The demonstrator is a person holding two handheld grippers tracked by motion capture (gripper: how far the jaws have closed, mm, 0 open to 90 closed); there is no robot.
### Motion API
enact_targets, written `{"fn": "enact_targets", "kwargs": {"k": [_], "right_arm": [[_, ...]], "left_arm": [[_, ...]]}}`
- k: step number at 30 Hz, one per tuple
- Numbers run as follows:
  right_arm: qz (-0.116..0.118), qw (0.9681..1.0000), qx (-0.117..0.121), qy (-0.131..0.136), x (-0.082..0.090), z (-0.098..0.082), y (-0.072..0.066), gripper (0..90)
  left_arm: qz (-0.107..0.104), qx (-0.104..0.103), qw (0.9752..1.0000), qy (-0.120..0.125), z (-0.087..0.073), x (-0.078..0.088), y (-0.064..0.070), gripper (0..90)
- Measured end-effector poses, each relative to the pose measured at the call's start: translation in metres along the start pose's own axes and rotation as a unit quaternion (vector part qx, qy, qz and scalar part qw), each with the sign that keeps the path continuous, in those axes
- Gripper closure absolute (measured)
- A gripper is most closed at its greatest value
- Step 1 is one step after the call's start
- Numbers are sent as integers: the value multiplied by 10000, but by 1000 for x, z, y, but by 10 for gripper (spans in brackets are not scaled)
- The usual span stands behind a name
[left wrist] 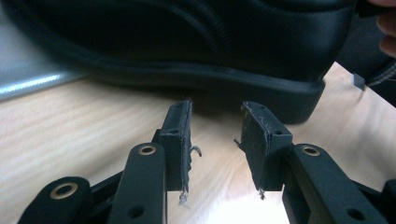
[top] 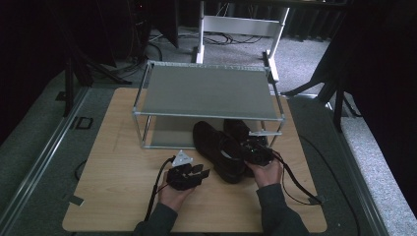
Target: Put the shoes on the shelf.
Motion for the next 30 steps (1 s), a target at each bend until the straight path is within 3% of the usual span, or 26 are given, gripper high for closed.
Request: {"fn": "enact_targets", "kwargs": {"k": [6, 9, 13, 20, 25, 30], "right_arm": [[-161, 9998, -86, 40, -9, 7, -10, 803], [-151, 9996, -201, 86, -13, 9, -14, 803], [-238, 9993, -258, 139, -20, 13, -17, 803], [-376, 9971, -557, 347, -35, 16, -27, 800], [-532, 9962, -567, 382, -38, 22, -33, 790], [-423, 9964, -608, 415, -38, 21, -33, 700]], "left_arm": [[-36, 104, 9999, 123, 13, -19, 2, 631], [42, 203, 9997, 146, 17, -24, -2, 639], [110, 281, 9995, 136, 20, -25, -13, 649], [456, 306, 9985, 47, 27, -27, -31, 683], [407, 307, 9987, 40, 30, -26, -39, 679], [435, 283, 9986, -87, 25, -27, -40, 670]]}}
Point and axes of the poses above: each handheld gripper's, and its own axes: x roughly backward along the jaws, z roughly out of its top, y roughly to its right, the point moved 4 cm from there along -x, roughly forward along the jaws, and after that the axes turned 1 degree about -y, right-handed, at the moved point
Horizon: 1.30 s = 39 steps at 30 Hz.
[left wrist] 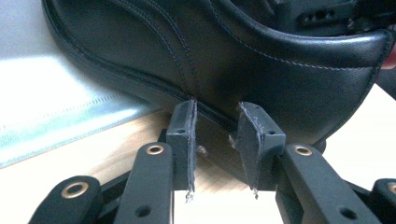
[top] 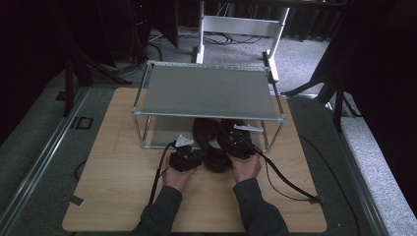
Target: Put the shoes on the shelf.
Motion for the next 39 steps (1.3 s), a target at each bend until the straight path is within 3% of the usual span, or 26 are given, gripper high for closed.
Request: {"fn": "enact_targets", "kwargs": {"k": [1, 2, 4, 7, 10, 13, 16, 19, 23, 27, 30, 33, 37, 39], "right_arm": [[239, 9997, -57, -36, 1, -2, 2, 609], [421, 9990, -106, -57, 3, -3, 5, 573], [573, 9982, -146, -109, 4, -5, 8, 524], [594, 9981, 37, -178, 10, -8, 8, 474], [677, 9975, 178, 93, 24, -6, 8, 438], [710, 9951, 505, 464, 48, -4, 11, 408], [770, 9919, 753, 676, 66, -9, 20, 384], [601, 9915, 910, 704, 74, -21, 37, 357], [605, 9933, 858, 488, 65, -44, 61, 313], [776, 9927, 893, 233, 46, -63, 71, 297], [795, 9923, 945, 108, 32, -70, 73, 281], [844, 9910, 1030, 108, 23, -71, 72, 285], [1020, 9910, 862, 45, 22, -67, 70, 288], [1025, 9906, 903, 30, 23, -67, 66, 296]], "left_arm": [[14, -7, 10000, -56, -3, -1, -1, 670], [-9, 19, 10000, -85, -4, -1, -2, 661], [-20, 50, 9999, -113, -7, -3, -3, 653], [-87, 84, 9999, -46, -7, -4, -1, 628], [-79, 61, 9999, -32, -6, -1, -1, 591], [-94, 12, 10000, -3, -6, 4, 3, 535], [-97, -175, 9998, 2, -9, 9, 11, 465], [1, -390, 9992, 6, -13, 12, 20, 375], [96, -494, 9987, 34, -14, 9, 30, 248], [140, -537, 9984, -125, -14, -2, 38, 154], [273, -524, 9980, -213, -14, -11, 40, 147], [244, -482, 9982, -250, -14, -15, 40, 147], [84, -527, 9981, -323, -12, -18, 43, 165], [183, -552, 9976, -374, -11, -18, 41, 166]]}}
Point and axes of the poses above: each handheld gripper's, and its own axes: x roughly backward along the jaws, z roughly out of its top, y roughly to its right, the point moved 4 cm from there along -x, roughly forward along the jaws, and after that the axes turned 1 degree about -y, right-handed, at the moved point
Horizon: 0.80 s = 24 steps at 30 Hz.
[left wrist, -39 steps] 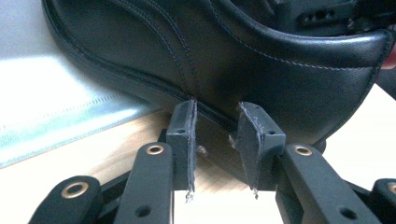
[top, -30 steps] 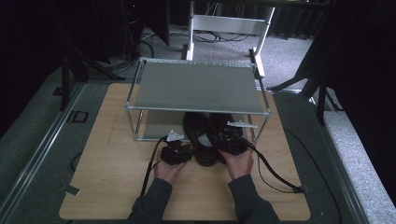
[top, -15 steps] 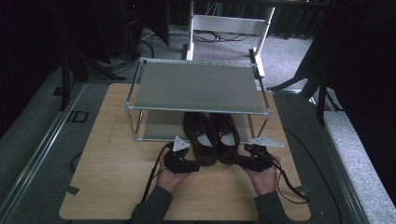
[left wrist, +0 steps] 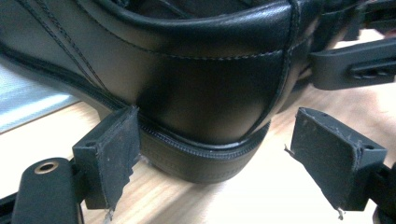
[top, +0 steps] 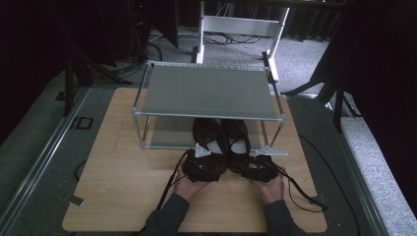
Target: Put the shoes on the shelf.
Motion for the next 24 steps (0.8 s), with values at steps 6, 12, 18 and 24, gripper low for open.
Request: {"fn": "enact_targets", "kwargs": {"k": [6, 12, 18, 24], "right_arm": [[-46, 9999, 98, 45, 0, 9, -16, 308], [-89, 9996, 1, 259, 4, 25, -21, 307], [-109, 9995, -119, 259, -2, 32, -22, 307], [-131, 9992, -192, 327, -10, 35, -19, 306]], "left_arm": [[-130, 275, 9995, -100, 3, 8, -15, 241], [-164, 288, 9994, 19, 13, 14, -20, 253], [-57, 310, 9995, 42, 17, 11, -27, 254], [39, 329, 9994, 74, 20, 7, -33, 259]]}}
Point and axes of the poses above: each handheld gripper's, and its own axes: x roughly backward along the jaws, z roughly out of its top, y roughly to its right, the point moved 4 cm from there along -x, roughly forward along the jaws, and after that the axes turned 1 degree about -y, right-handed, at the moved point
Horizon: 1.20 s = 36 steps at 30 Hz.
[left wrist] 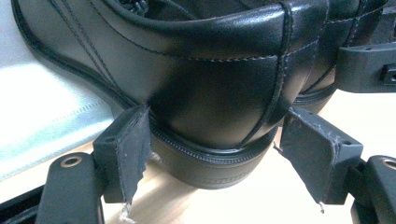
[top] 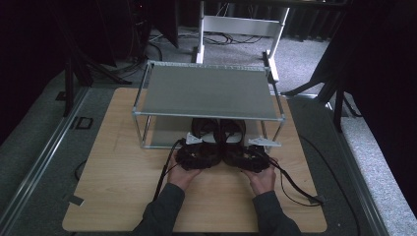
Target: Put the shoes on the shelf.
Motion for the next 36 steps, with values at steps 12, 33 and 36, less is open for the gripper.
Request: {"fn": "enact_targets", "kwargs": {"k": [12, 33, 36], "right_arm": [[-112, 9998, -134, 127, -23, 8, 4, 306], [-288, 9994, -171, 132, -47, 11, 13, 318], [-402, 9990, -109, 163, -37, 5, 13, 347]], "left_arm": [[314, -108, 9994, 75, 11, -8, -18, 306], [485, 147, 9987, 85, 13, -9, -27, 385], [424, 164, 9988, 192, 6, 3, -27, 383]]}}
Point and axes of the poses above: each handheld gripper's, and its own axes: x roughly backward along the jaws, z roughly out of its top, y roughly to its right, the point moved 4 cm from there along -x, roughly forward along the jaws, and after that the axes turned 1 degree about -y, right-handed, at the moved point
